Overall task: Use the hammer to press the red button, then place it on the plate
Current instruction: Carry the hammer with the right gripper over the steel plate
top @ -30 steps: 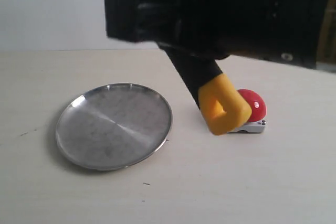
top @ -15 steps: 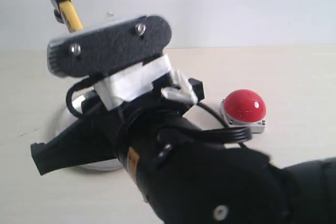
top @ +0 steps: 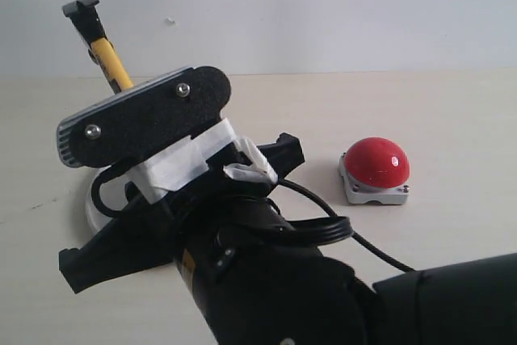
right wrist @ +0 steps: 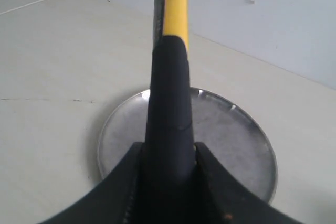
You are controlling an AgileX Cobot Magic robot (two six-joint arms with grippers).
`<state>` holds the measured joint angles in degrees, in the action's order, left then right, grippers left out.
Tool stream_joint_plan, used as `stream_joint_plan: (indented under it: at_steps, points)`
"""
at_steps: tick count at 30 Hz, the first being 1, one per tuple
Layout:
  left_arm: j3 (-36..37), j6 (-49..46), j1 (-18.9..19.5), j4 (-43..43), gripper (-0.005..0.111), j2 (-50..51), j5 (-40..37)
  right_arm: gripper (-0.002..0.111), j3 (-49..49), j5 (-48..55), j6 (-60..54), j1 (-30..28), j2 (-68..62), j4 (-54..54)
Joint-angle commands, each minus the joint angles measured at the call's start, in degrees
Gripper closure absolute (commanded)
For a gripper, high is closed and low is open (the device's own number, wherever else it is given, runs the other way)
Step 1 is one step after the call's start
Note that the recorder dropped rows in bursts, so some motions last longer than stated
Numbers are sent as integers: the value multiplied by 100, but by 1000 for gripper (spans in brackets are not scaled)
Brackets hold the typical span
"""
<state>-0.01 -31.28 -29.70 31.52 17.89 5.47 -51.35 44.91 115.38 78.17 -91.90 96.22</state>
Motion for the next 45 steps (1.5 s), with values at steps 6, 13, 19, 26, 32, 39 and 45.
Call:
stream_joint_plan:
  at_steps: [6, 13, 19, 26, 32, 39, 45]
  points:
    - [1, 5, 10, -19, 107, -33, -4, 108, -745, -1361, -4804, -1059, 122, -2074]
    - [1, 5, 10, -19, 107, -33, -4, 108, -837, -3414, -8384, -2277, 68, -6227]
    - [1, 5, 10, -19, 107, -33, -15, 108, -197, -6428, -9129, -2730, -230, -7910]
    - [1, 5, 10, -19, 107, -33, -15, 108, 157, -7809, -11791, -2791, -958, -11685]
    - [1, 5, 10, -19, 107, -33, -15, 108, -176, -7452, -11502, -2935, -1512, -11879]
    - [1, 5, 10, -19, 107, -33, -15, 108, -1120, -5862, -10859, -3262, -2090, -11580]
    - [1, 5, 10, -19, 107, -33, -15, 108, -1168, -6365, -9443, -3262, -2331, -10652]
